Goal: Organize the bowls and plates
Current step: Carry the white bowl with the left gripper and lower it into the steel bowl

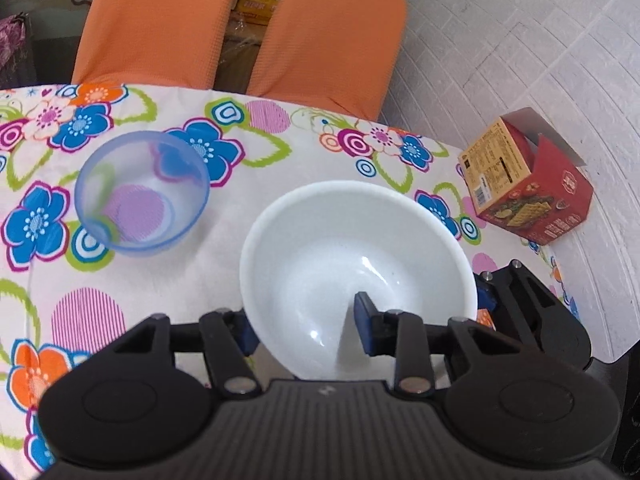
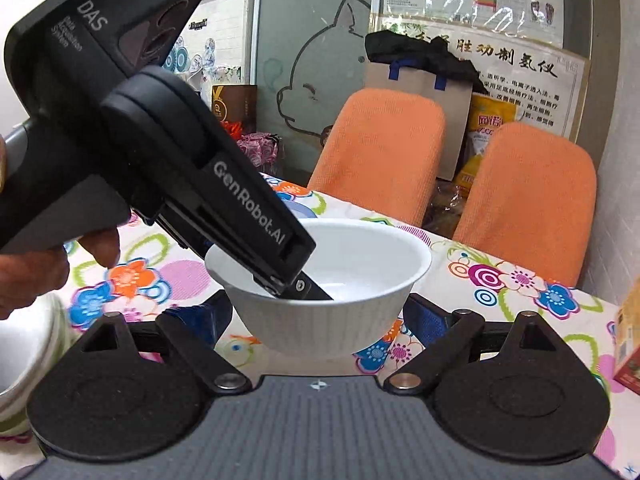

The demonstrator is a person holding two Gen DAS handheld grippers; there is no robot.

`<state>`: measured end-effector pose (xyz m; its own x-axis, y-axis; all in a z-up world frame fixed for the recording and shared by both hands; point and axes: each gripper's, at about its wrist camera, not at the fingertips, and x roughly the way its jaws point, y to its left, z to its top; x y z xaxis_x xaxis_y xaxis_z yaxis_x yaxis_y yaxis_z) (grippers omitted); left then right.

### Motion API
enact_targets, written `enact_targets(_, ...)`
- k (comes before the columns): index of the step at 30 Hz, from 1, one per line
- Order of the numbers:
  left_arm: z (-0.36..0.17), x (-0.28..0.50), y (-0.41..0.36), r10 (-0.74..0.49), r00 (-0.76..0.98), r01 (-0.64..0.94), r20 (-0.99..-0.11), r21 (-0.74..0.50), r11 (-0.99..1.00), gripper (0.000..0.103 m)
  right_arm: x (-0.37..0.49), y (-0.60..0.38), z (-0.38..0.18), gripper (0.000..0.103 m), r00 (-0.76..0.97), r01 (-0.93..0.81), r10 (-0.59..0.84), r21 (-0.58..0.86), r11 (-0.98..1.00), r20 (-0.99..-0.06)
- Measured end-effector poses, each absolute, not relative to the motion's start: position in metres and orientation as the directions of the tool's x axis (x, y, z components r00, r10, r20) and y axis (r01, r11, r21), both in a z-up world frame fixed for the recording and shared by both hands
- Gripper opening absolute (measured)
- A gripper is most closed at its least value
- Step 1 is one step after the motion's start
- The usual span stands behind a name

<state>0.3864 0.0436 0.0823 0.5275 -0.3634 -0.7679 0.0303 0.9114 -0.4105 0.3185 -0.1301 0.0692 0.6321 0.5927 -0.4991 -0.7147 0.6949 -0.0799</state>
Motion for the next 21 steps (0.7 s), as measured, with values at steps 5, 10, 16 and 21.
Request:
enact_targets(5,0.102,0.318,0.023,-0.39,0.531,0.126,-0.752,-0.385,0.914,0.032,0.254,-0.145,0.089,0.08,0.643,-0.701,0.559,-0.108,0.705,-0.523)
enact_targets(10,0.096,0.251,-0.004,-0.392,0.507,0.199,-0.768,-0.338,0.92,0.032,0.188,-0.147,0.079,0.08,0.649,-0.651,0.508,-0.068,0.756,-0.566)
enact_targets(16,0.074,0.206,-0.023,-0.374,0.485,0.255,-0.79,-0.281,0.925,0.033,0.148,-0.15,0.052,0.08,0.658,-0.61,0.484,-0.032,0.792,-0.577)
enact_targets(21,0.058,0.203,-0.021,-0.356,0.477,0.246,-0.804,-0.266,0.932,0.046,0.143,-0.155,0.032,0.079,0.652,-0.59,0.452,-0.032,0.807,-0.61)
